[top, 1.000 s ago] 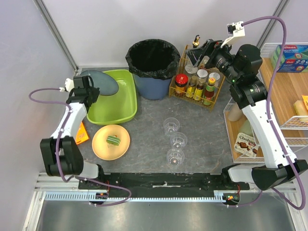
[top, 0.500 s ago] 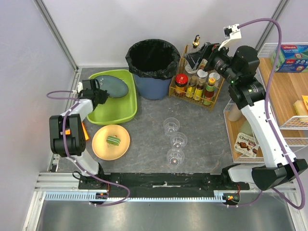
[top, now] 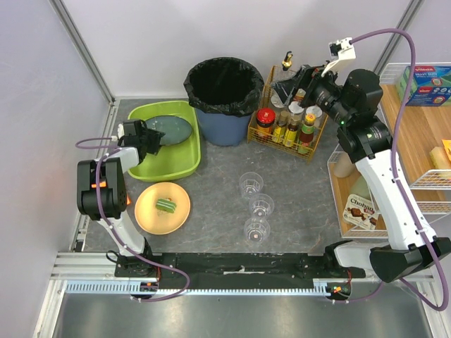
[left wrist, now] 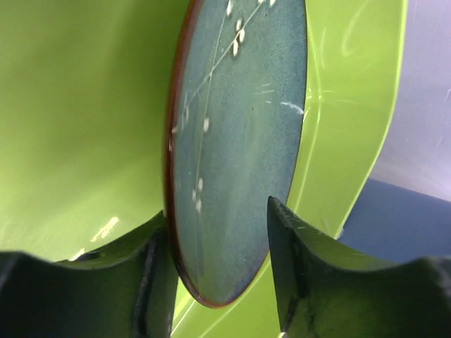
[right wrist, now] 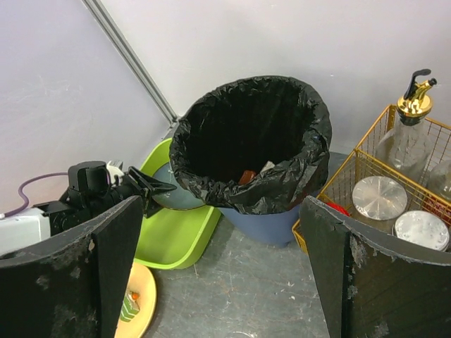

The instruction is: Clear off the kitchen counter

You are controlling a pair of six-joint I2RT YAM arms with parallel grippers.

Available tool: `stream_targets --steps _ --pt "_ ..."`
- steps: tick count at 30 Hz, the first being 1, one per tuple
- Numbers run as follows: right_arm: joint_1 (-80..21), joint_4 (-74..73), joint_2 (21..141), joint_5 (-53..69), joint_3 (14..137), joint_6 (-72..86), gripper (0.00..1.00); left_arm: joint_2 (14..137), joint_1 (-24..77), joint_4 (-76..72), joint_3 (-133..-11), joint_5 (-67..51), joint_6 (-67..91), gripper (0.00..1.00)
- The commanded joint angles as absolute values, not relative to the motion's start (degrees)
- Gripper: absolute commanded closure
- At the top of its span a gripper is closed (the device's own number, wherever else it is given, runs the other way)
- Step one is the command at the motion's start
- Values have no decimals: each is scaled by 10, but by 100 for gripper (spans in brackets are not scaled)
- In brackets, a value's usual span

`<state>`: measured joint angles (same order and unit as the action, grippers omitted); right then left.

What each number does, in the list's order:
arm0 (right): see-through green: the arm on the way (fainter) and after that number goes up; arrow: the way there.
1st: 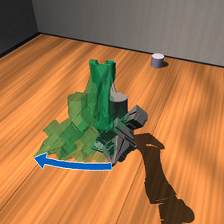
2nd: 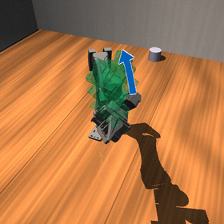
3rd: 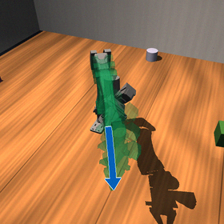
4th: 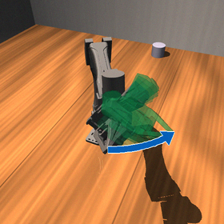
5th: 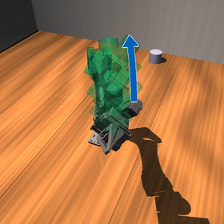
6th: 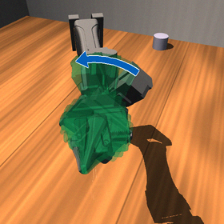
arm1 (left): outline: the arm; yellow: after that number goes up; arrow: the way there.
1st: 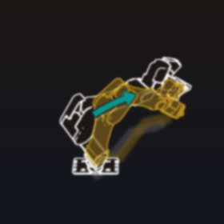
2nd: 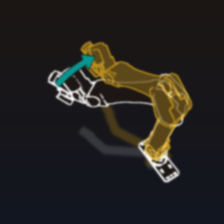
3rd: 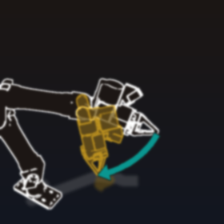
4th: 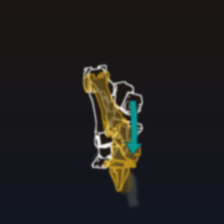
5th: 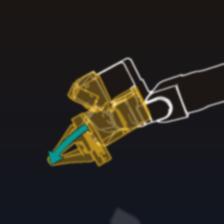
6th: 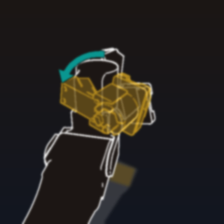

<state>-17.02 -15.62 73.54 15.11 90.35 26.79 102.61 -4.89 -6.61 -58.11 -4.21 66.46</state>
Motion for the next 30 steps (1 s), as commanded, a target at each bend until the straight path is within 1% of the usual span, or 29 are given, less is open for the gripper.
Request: stream_targets --steps 1,2,5,10,13,15,19,24,26,30 --pt "-169 -169 727 145 910 256 2 1020 -54 -64 -617 -21 671 37" --pt "-169 -171 728 148 908 256 2 1020 -53 -42 -623 -7 667 26" --pt "-168 -175 729 155 904 257 2 1020 -53 30 -652 26 651 22" --pt "-169 -181 735 157 907 253 2 1018 -53 104 -682 52 632 19" --pt "-169 -181 737 170 904 248 2 1020 -53 154 -713 80 590 16" --pt "-170 -181 739 178 897 247 2 1028 -52 197 -742 108 561 11" --pt "-169 -172 739 204 874 250 2 1021 -53 241 -761 149 523 10" --pt "-180 -107 743 294 812 258 2 974 -52 240 -745 143 487 9" --pt "-206 -65 743 302 774 272 2 944 -51 240 -744 131 467 9" --pt "-313 -43 779 260 746 263 2 871 -52 239 -735 88 428 10"
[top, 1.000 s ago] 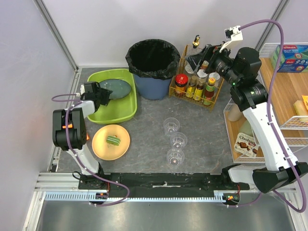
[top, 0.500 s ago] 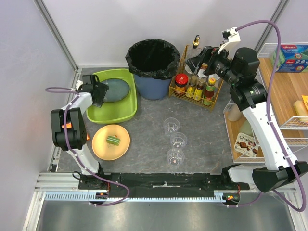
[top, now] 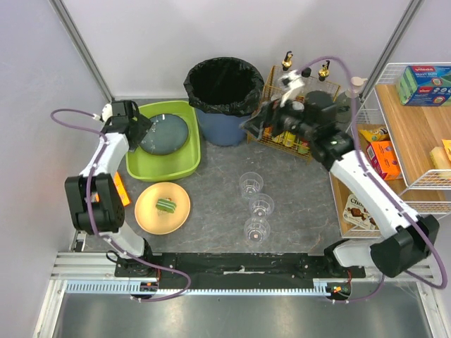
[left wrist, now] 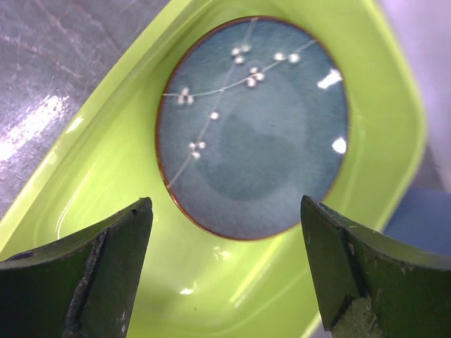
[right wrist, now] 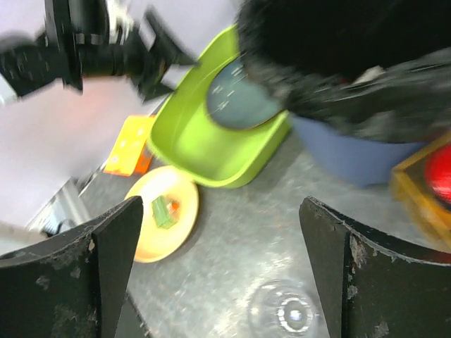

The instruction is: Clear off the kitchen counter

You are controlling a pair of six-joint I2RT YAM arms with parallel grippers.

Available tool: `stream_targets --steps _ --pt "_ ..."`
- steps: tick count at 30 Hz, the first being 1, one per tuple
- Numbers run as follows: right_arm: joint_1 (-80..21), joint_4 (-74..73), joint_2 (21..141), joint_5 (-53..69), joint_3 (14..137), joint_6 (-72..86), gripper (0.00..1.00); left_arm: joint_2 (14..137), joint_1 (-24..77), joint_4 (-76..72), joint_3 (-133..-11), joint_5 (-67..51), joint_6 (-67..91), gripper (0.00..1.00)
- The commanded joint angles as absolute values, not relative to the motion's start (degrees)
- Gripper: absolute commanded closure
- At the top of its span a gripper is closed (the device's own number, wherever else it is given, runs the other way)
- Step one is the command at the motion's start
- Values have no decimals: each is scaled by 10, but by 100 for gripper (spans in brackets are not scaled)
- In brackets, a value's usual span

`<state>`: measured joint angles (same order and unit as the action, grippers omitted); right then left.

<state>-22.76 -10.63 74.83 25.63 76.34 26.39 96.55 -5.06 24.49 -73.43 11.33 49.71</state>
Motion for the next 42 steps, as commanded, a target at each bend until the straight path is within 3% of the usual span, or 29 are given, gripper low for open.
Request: stream_targets --steps 1,5,10,20,31,42 --pt "-342 -40 793 249 744 265 2 853 -51 236 -730 76 420 10" --pt "-423 -5 842 201 719 278 4 775 -51 218 -710 5 386 11" --pt "-506 144 904 139 646 285 5 703 -47 212 -707 -74 362 12" --pt "-591 126 1082 45 705 295 18 631 -45 279 -784 -104 289 14" --pt "-607 99 1174 -19 765 305 25 616 -7 303 -776 -26 238 14" --pt "-606 79 1240 -21 814 316 42 613 38 314 -786 36 214 14"
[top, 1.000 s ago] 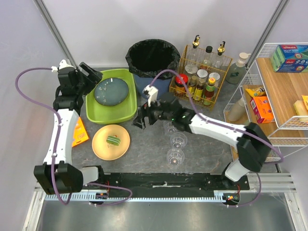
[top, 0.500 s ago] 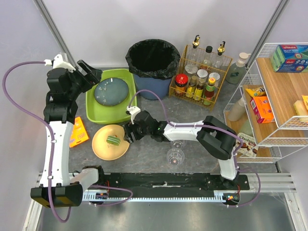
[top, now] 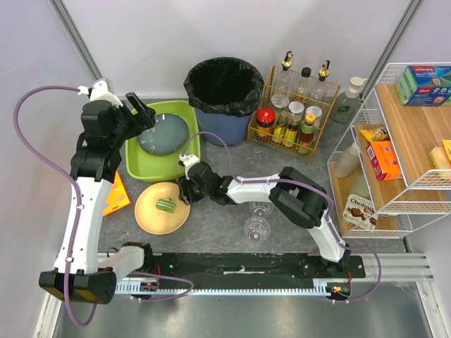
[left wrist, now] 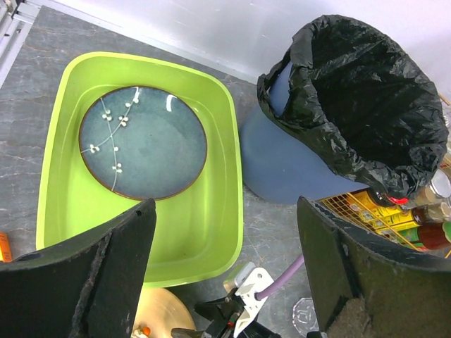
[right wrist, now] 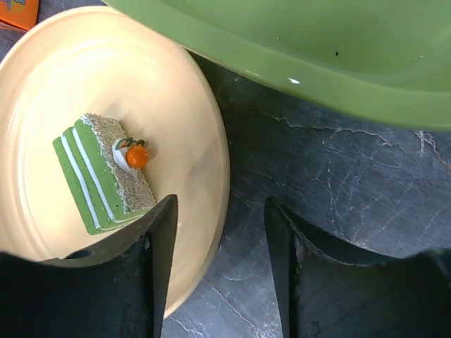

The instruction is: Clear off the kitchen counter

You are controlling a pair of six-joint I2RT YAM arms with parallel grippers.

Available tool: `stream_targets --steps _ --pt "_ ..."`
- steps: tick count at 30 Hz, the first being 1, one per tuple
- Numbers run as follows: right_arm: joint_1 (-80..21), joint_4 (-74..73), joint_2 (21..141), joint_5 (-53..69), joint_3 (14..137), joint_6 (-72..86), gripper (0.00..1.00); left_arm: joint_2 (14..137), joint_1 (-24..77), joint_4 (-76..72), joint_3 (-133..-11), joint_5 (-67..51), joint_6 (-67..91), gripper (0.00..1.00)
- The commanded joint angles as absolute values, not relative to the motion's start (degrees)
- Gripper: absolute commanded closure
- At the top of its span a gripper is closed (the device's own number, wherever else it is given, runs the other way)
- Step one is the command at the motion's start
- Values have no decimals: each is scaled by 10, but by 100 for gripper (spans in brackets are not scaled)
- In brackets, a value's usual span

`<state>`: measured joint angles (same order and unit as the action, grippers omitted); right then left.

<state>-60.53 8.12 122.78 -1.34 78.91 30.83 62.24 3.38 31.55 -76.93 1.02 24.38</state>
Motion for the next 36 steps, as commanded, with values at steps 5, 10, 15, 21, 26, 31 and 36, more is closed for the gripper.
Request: stream_targets --steps 5,10,15,21,26,31,36 --pt "-606 76 1246 -4 810 324 56 612 39 314 -775 33 216 14" --pt "-605 75 1253 -2 809 336 74 611 39 311 -774 26 220 14" --pt "-596 66 1240 -2 803 346 100 611 39 309 -774 18 222 14" --pt "-585 49 1194 39 802 350 100 609 40 321 -794 3 228 14" --pt "-582 -16 1137 58 829 352 100 606 39 343 -840 3 222 14" --pt "-578 -120 1099 89 903 348 100 599 39 367 -881 12 222 14" --pt "-563 -221 1076 85 979 357 100 586 40 380 -918 25 230 14"
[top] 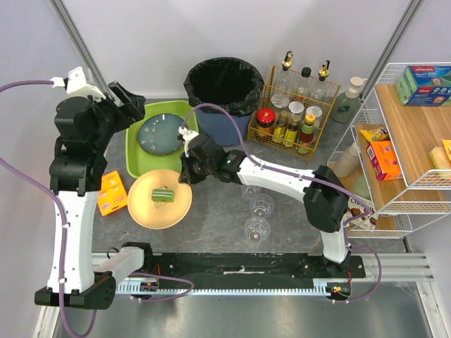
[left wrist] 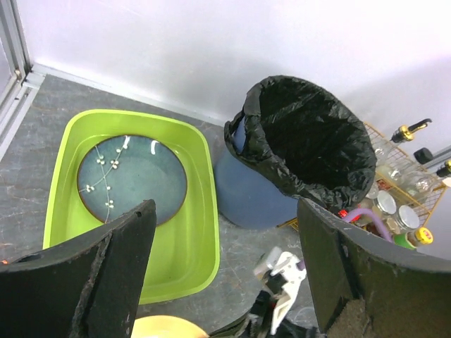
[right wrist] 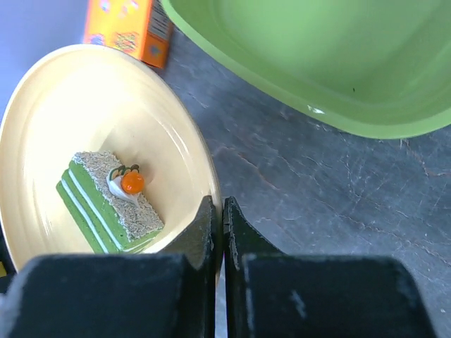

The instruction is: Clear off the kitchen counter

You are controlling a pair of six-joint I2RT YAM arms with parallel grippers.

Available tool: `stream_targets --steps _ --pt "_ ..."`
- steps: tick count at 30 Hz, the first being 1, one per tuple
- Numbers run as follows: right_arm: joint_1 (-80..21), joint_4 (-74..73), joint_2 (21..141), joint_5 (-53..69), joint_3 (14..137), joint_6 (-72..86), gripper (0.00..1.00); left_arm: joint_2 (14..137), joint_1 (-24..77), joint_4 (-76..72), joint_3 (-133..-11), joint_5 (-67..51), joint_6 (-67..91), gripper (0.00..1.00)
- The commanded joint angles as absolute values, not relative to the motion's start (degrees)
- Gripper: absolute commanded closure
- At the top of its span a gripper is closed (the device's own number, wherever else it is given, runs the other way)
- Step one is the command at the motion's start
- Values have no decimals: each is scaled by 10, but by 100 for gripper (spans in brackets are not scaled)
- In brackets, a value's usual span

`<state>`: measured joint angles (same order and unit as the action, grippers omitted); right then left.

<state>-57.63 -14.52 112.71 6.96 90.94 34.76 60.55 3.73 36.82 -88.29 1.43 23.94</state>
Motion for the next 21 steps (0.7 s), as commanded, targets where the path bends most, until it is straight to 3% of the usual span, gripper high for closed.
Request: stream_targets --steps 1,9,21 --pt "-555 -254 1075 79 1003 372 100 584 40 380 -921 28 229 14" --pt "-470 -406 1094 62 1212 415 100 556 40 370 -931 40 225 13" --pt "-303 -417 1102 4 1296 432 100 569 40 352 -942 14 238 13"
